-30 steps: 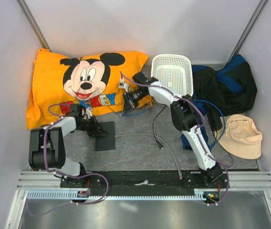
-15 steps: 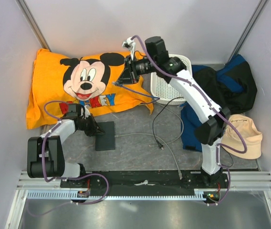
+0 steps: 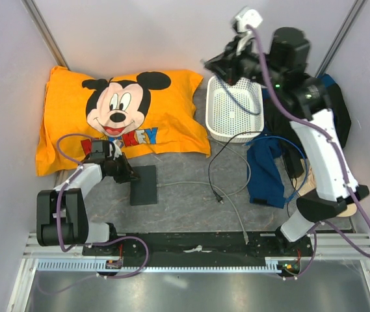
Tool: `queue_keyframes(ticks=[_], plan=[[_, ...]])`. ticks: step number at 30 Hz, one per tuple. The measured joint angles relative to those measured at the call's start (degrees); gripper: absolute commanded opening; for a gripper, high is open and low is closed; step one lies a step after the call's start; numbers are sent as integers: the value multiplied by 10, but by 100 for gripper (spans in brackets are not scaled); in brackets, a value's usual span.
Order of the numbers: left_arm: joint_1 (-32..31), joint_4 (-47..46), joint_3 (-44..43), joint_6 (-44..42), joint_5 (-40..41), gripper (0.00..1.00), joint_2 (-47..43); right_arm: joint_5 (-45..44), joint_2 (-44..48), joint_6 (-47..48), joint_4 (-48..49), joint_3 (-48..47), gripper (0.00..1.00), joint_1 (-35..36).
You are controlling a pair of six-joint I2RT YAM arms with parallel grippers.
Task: Pull the plug from the switch port
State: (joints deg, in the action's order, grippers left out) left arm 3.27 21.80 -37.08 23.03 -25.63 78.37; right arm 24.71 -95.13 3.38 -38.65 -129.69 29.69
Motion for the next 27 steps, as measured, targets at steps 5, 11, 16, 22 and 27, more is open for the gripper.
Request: queue_keyframes(ticks=[5,11,16,22,27], plan=[[0,-10,17,-2,11,2,-22,-56,50,25,5,11,0,-84],[0,-16,19,-2,9,2,-21,-136,119,97,-2,155,0,-111],[2,-28,18,-2,-4,2,-11,-196,150,143,-15,319,0,-112],[2,-33,19,-2,-5,2,-10,-206,147,147,-35,447,0,-112],[2,-42,28,-2,-4,2,-21,-199,128,128,-13,478,0,-112]])
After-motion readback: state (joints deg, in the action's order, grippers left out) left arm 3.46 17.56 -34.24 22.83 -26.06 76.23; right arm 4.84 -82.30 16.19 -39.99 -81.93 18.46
